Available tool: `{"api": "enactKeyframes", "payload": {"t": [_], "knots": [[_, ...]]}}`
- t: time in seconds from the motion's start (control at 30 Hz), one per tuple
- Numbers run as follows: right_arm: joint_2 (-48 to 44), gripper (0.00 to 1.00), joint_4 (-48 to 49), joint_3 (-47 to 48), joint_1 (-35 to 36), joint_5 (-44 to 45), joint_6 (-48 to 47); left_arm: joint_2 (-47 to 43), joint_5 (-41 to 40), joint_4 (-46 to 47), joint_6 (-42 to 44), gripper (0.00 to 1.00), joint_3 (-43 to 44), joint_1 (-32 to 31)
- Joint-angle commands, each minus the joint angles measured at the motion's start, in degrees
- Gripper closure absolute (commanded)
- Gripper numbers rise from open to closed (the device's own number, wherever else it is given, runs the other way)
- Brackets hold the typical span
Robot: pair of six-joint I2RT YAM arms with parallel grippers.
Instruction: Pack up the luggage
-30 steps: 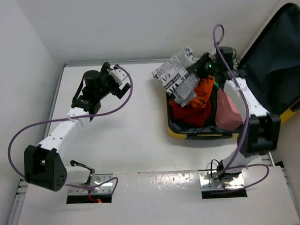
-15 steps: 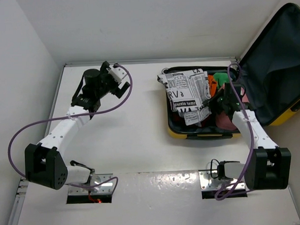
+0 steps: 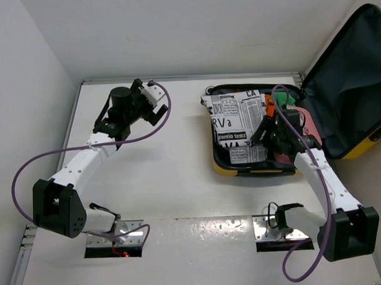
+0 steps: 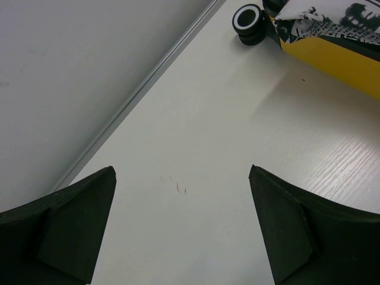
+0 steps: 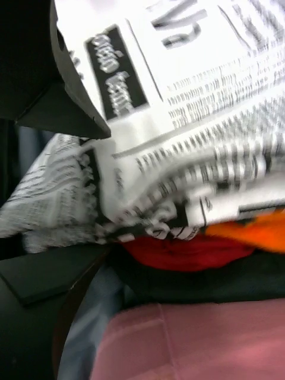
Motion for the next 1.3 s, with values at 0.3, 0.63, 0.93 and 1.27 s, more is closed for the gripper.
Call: {"api": "enactKeyframes", "payload": {"t": [0.3,0.63,0.93,1.27], "knots": [[5.92,0.76,32.78,13.51,1.86,-22.38,-23.78,0.41,-3.05,2.16,-2.03,0.0,2.62,-0.74],[37.75,0.89,39.12,30.14,8.89,-33.05,-17.37,-0.11,-5.51,1.02,-8.97,0.0,3.33,1.9],[45.76,0.93,24.63,33.06,10.21,-16.36,-32.26,-1.43,-7.28,1.02,-9.59,0.0,2.27,3.65],[43.03,0.94,26.74,23.03,1.79,0.08,-38.1,1.72,-6.22,2.69,-10.73,0.0,2.97,3.66]]}}
